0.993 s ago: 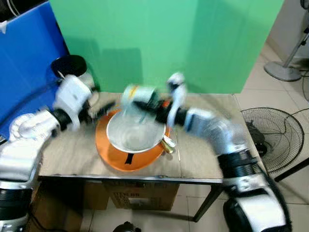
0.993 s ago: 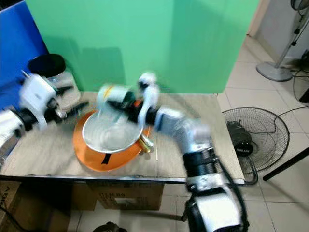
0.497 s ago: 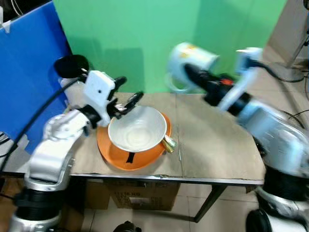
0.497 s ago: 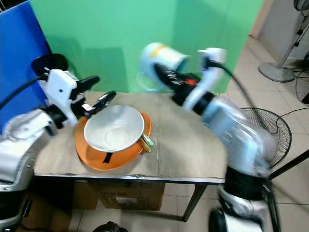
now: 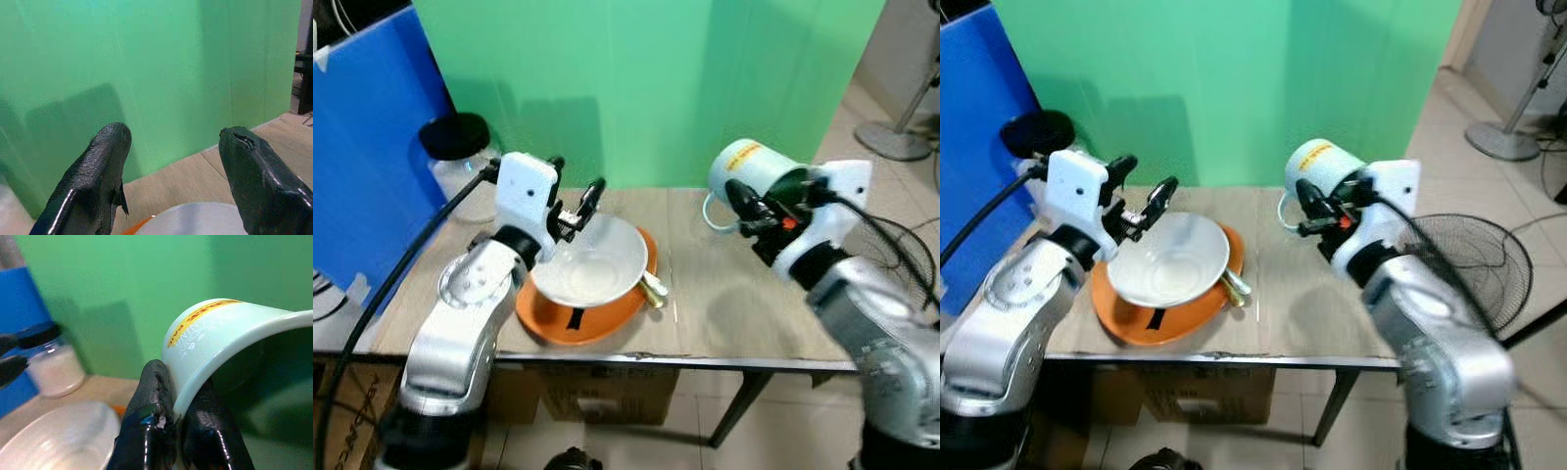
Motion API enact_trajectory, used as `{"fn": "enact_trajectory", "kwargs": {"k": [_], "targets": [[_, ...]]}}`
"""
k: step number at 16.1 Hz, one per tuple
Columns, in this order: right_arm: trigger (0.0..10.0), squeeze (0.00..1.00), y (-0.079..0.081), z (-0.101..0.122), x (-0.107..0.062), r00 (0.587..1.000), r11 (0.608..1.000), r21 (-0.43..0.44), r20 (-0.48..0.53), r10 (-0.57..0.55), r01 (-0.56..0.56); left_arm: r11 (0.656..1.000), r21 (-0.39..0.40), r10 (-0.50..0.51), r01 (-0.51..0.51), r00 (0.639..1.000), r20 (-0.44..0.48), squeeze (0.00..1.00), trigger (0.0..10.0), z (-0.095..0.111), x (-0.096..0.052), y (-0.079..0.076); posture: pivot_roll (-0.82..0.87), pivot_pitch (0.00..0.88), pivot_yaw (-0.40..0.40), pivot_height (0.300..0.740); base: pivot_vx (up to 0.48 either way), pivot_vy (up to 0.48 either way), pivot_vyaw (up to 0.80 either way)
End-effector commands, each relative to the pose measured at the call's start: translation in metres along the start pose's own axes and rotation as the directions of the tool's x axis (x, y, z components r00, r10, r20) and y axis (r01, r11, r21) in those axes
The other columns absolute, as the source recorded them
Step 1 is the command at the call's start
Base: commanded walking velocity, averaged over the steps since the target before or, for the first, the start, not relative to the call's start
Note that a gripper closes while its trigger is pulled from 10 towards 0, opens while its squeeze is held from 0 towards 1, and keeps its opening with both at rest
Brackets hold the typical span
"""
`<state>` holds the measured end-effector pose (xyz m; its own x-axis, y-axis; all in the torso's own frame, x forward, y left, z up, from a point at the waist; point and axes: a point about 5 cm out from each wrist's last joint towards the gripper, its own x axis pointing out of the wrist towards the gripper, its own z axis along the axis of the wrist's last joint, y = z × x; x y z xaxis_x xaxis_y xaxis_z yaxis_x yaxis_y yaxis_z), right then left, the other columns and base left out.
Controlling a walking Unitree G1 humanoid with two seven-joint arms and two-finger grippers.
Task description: Setting the table
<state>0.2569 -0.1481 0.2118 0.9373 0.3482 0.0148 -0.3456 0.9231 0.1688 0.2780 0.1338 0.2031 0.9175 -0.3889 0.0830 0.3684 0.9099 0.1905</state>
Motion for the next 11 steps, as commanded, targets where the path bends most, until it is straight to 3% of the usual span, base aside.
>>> {"fn": "enact_trajectory", "kwargs": {"k": [1, 2, 4, 11], "targets": [[10.0, 0.0, -0.005, 0.002, -0.006, 0.996, 0.996, -0.03, 0.035, -0.084, 0.085, 1.0, 0.012, 0.001, 0.0, 1.0, -0.007, 0.0, 10.0, 0.0, -0.002, -0.004, 0.07, 0.0, 0.064, 0.74, 0.0, 0.0, -0.8], [10.0, 0.0, -0.008, -0.003, -0.008, 0.991, 0.991, -0.043, 0.03, -0.127, 0.128, 0.999, 0.035, -0.007, 0.008, 1.0, -0.024, 0.0, 10.0, -0.002, -0.001, -0.008, 0.07, 0.0, 0.06, 0.74, 0.0, 0.0, -0.8], [10.0, 0.0, -0.013, -0.003, -0.008, 0.981, 0.982, 0.015, 0.058, -0.186, 0.186, 1.0, 0.027, 0.008, -0.008, 1.0, -0.025, 0.0, 10.0, -0.002, 0.001, -0.007, 0.07, 0.0, 0.058, 0.74, 0.0, 0.0, -0.8], [10.0, 0.0, -0.01, -0.01, -0.004, 0.986, 0.985, -0.052, 0.035, -0.162, 0.164, 0.989, 0.01, 0.147, -0.146, 0.987, -0.065, 0.0, 10.0, -0.008, -0.011, 0.016, 0.1, 0.0, 0.037, 0.74, 0.0, 0.0, -0.8]]}}
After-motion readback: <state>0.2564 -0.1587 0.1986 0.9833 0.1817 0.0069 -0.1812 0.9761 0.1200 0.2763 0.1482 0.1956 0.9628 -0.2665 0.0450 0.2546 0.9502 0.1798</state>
